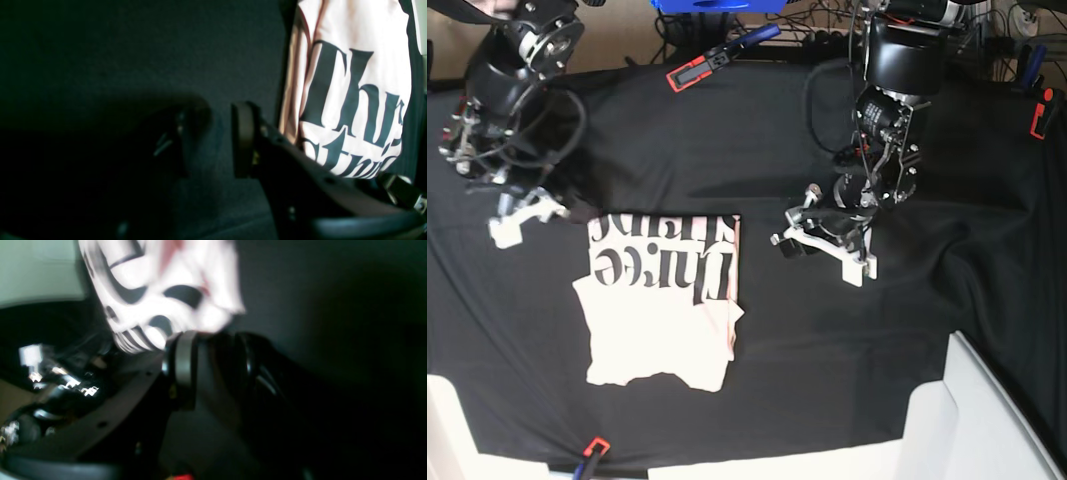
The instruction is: Fold the T-shirt properly
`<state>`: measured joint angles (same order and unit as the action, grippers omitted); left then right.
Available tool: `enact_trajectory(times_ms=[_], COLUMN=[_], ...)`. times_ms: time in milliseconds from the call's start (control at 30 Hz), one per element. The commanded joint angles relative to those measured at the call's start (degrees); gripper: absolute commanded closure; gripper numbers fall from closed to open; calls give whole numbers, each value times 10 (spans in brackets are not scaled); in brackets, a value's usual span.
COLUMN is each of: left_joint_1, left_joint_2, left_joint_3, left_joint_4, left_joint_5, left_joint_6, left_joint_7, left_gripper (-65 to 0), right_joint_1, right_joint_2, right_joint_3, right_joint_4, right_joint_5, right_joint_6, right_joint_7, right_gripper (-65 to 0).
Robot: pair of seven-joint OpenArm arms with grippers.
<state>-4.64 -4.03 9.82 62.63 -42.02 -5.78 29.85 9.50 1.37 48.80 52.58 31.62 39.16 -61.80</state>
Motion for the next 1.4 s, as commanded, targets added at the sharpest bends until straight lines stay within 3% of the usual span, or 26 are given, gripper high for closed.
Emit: enact_trajectory(times_ms=[0, 100, 333, 400, 533, 600, 667, 700, 867, 933, 1000, 1100, 1233, 1367], left_joint_1=[-10, 1, 60, 94, 174, 210, 245, 260, 325, 346, 366, 392, 443, 492], left_joint_2=[-8, -12, -66, -76, -78, -77, -82, -87, -106, -107, -111, -123, -121, -121], left_joint_3=[2, 0, 2, 2, -3, -5, -5, -5, -4, -5, -5, -1, -5, -6], left_joint_4=[26, 70, 202, 237, 302, 316, 323, 323, 324, 324, 324, 324, 348, 352], left_joint_5=[-7, -3, 6, 48, 239, 307, 334, 337, 341, 342, 343, 394, 472, 477], left_joint_6=[-3, -3, -3, -3, -5, -5, -5, -5, -5, -5, -5, -3, -2, -2], left_joint_7=[-11, -11, -15, -16, -23, -61, -127, -154, -257, -283, -290, -290, -289, -289], left_gripper=[-205, -205, -203, -202, -198, -176, -124, -102, 0, 0, 0, 0, 0, 0], right_joint_1=[7, -3, -72, -107, -202, -243, -276, -287, -336, -355, -381, -410, -421, -438], right_joint_2=[11, 20, 59, 83, 127, 142, 150, 152, 149, 149, 149, 149, 135, 118], right_joint_3=[1, 0, -27, -75, -192, -230, -257, -265, -273, -271, -271, -262, -213, -180], right_joint_4=[34, 101, 226, 256, 325, 341, 344, 341, 336, 336, 337, 340, 335, 335], right_joint_5=[17, 17, 17, 17, 16, 10, -13, -31, -152, -194, -229, -266, -305, -323], right_joint_6=[8, 8, 8, 8, 8, 8, 8, 8, 8, 8, 8, 8, 8, 8], right_joint_7=[8, 3, 9, 19, 121, 184, 241, 262, 325, 344, 369, 385, 382, 342], right_gripper=[-184, -184, -180, -178, -142, -91, -33, -4, 0, 0, 0, 0, 0, 0])
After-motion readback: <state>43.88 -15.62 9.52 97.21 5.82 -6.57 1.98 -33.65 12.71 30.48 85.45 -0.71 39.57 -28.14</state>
